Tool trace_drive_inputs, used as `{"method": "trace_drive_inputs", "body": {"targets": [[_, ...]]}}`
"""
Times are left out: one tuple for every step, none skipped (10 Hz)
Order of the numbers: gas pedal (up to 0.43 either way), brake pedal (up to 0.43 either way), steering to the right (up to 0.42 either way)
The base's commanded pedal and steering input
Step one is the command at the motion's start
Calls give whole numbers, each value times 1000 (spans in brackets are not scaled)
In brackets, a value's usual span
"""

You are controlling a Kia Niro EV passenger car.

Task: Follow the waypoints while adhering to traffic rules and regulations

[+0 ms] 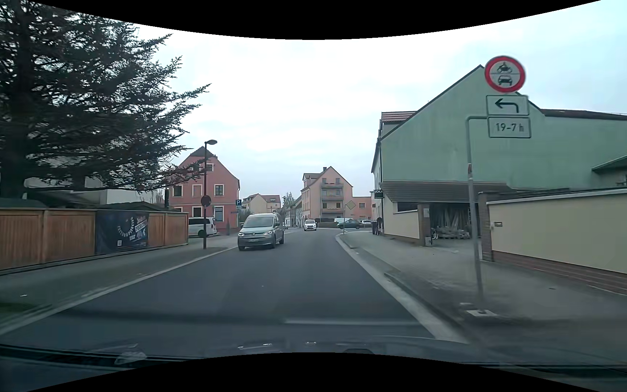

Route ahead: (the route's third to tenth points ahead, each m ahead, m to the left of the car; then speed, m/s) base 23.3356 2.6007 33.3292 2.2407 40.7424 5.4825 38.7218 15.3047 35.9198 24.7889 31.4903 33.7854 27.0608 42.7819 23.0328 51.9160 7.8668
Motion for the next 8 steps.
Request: {"method": "trace_drive_inputs", "body": {"targets": [[8,0,-24],[0,0,-24],[0,0,-24],[0,0,-24],[0,0,-24],[0,0,-22],[0,0,-21],[0,0,-19]]}}
